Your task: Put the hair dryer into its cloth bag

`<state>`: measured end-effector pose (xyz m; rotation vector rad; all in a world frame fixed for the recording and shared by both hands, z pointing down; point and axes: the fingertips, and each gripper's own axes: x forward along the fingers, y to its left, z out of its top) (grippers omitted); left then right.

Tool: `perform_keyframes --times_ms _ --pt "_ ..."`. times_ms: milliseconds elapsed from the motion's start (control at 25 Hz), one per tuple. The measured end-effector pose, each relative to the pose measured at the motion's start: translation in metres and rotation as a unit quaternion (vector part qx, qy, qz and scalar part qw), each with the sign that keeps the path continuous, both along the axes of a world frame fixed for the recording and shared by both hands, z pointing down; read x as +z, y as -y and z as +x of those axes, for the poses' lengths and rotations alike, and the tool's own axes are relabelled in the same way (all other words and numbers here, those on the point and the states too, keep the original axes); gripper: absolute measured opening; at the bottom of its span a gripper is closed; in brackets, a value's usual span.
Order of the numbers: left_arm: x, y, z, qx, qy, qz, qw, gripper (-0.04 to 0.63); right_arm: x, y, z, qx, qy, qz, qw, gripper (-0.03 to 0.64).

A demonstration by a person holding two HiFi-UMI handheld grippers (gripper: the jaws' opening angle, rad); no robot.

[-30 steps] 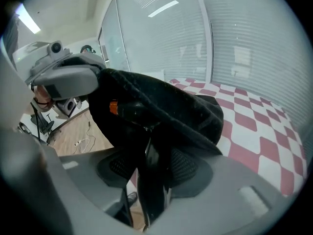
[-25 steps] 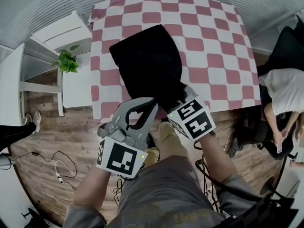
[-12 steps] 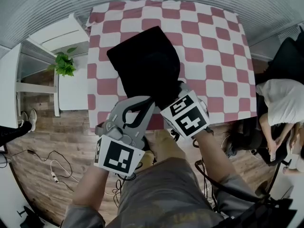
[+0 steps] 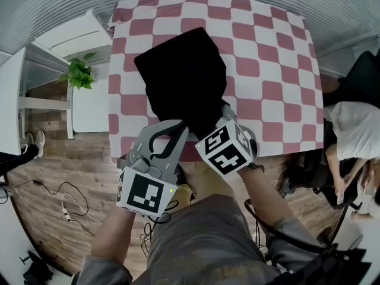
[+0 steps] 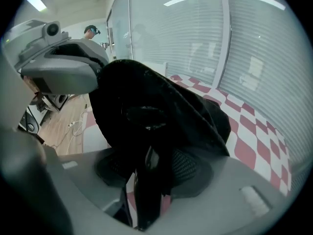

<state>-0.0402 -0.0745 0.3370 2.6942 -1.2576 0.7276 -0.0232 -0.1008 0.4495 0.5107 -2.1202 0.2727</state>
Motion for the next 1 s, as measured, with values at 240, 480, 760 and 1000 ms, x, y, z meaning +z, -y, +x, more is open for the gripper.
perform_keyframes --times_ms 240,480,760,1000 --pt "0.009 -0.008 -0.004 0.002 0.004 -0.005 1.0 0.014 0.007 -0.008 0.002 0.001 0.015 0.008 1.0 0.241" --pt "0.007 -0.006 -0.005 0.008 0.013 0.009 0.9998 0.014 0.008 -0.027 0.036 0.005 0.007 0.013 1.0 0.273" --pt "0.007 -0.009 -0.005 0.022 0.028 0.009 0.9993 0.014 0.025 -0.049 0.056 0.018 0.0 -0.001 1.0 0.169" --pt "0.02 -0.021 -0.002 0.036 0.025 -0.016 0.9989 0.014 0.014 -0.046 0.053 0.026 -0.002 -0.013 1.0 0.167"
